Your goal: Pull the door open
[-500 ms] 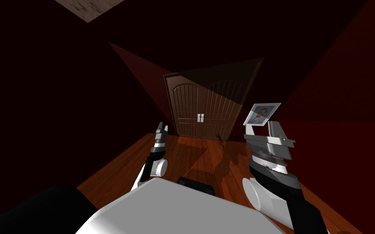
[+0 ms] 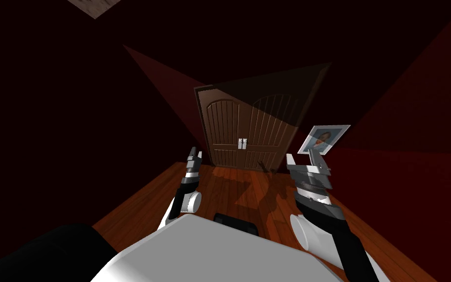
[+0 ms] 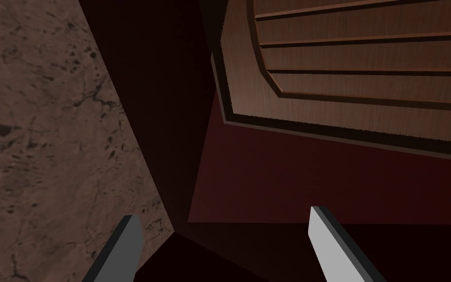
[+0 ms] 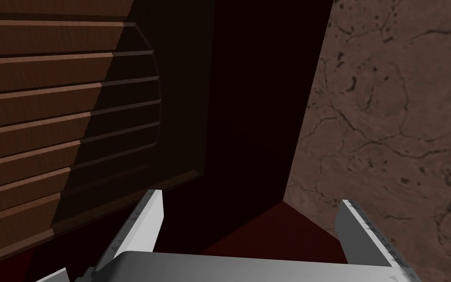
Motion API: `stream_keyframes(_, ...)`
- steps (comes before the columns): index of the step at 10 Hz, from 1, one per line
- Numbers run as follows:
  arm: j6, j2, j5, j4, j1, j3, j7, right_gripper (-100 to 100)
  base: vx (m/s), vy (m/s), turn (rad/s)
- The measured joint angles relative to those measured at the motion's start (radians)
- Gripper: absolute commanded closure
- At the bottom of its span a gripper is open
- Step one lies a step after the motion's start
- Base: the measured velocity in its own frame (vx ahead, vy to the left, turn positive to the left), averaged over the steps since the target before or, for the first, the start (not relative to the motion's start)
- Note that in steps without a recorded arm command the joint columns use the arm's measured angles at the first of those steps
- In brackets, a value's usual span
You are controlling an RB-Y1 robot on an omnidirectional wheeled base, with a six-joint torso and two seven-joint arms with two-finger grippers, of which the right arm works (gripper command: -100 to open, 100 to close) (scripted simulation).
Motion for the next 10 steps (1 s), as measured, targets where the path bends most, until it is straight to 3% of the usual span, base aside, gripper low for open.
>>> stream_keyframes(8, 0.013, -0.045, 0.055, 0.156, -0.019, -0.016, -0.070, -100, 0.154, 0.023, 0.009)
stream_keyframes(10, 0.021, -0.048, 0.073, 0.188, -0.024, -0.013, -0.084, -100, 0.132, 0.002, 0.017)
